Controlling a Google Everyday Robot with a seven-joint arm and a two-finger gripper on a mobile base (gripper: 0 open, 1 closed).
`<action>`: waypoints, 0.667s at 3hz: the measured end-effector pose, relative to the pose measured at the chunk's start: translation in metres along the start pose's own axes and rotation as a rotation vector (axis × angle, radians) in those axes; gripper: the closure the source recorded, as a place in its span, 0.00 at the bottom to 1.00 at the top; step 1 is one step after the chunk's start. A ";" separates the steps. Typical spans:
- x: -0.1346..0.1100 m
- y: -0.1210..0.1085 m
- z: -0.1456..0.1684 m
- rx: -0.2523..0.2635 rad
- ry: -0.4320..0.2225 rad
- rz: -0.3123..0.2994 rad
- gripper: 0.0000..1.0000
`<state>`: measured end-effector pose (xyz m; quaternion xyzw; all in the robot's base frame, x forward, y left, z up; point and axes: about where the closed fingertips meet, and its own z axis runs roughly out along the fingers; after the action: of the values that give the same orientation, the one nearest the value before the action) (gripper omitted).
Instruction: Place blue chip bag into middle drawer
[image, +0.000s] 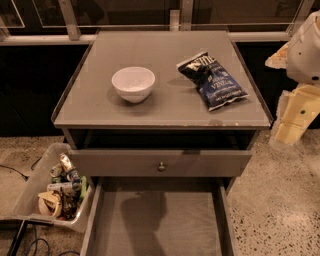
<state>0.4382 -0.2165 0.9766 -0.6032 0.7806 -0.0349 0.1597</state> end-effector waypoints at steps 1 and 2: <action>0.000 0.000 0.000 0.000 0.000 0.000 0.00; -0.011 -0.010 0.003 0.039 -0.033 -0.001 0.00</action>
Offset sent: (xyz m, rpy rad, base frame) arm 0.0329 0.0185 0.0004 0.0574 -0.0991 0.0035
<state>0.4508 -0.2088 0.9786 -0.6010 0.7767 -0.0400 0.1843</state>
